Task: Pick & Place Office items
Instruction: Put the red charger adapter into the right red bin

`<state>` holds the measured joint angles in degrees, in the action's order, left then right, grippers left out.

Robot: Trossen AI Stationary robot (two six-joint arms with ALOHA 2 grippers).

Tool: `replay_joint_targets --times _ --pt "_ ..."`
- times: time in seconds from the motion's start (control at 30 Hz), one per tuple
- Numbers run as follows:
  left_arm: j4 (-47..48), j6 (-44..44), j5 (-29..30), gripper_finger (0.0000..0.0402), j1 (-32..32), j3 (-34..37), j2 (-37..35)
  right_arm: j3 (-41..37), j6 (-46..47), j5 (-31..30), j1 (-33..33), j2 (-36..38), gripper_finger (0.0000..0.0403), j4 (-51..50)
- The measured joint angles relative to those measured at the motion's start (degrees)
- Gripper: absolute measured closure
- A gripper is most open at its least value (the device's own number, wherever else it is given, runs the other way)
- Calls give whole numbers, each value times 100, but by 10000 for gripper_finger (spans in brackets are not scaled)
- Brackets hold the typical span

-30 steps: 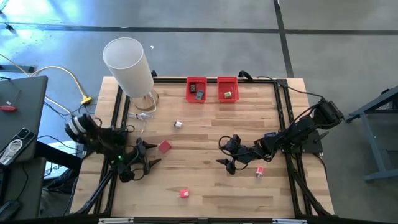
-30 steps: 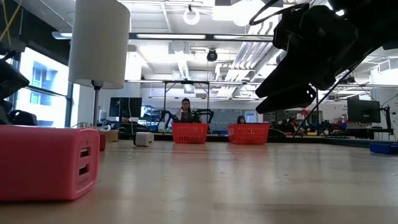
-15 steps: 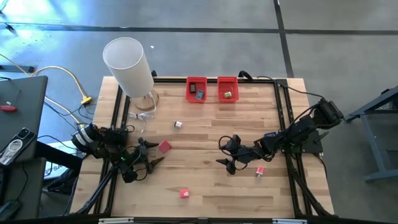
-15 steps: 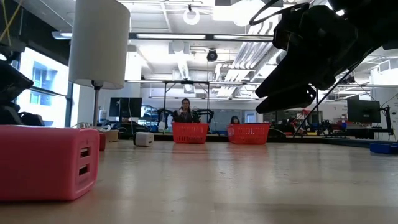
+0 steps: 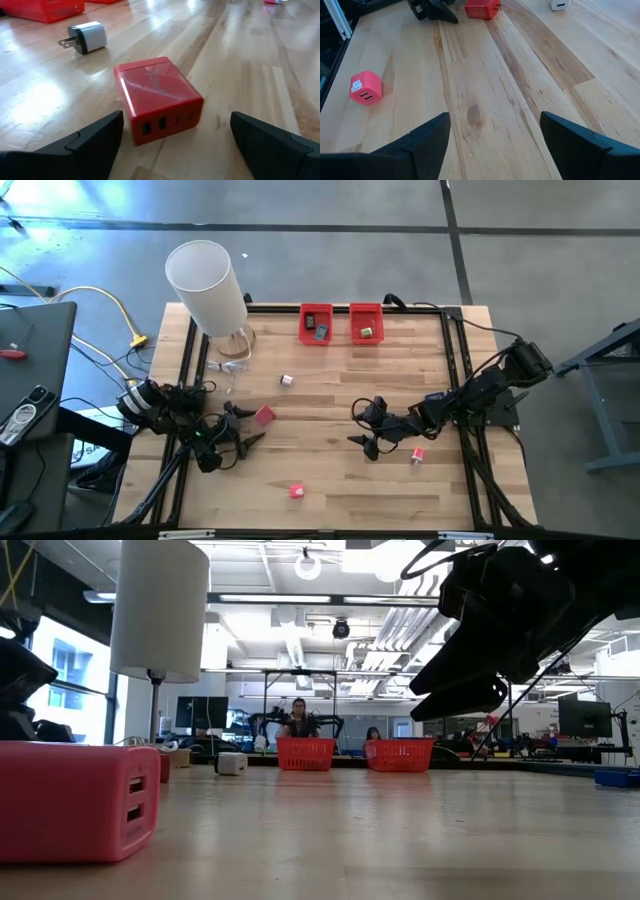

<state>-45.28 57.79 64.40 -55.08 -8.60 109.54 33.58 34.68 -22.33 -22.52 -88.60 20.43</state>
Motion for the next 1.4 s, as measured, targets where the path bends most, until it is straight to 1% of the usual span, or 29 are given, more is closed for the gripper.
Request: replay_joint_targets --times 0.33,0.5,0.97,1.23,1.4 --pt "-123 -152 -59 44 -34 -20 0 0 -1 -4 2 0 105 0" --pt "-129 -80 62 44 -36 -32 2 0 14 -14 0 0 105 14" --pt "-238 -33 126 44 37 -37 0 2 4 -24 0 0 105 454" --pt "-356 55 177 44 289 -152 -2 2 2 -26 2 0 105 474" --pt "-367 93 166 44 586 -269 -7 2 2 -24 0 0 105 472"
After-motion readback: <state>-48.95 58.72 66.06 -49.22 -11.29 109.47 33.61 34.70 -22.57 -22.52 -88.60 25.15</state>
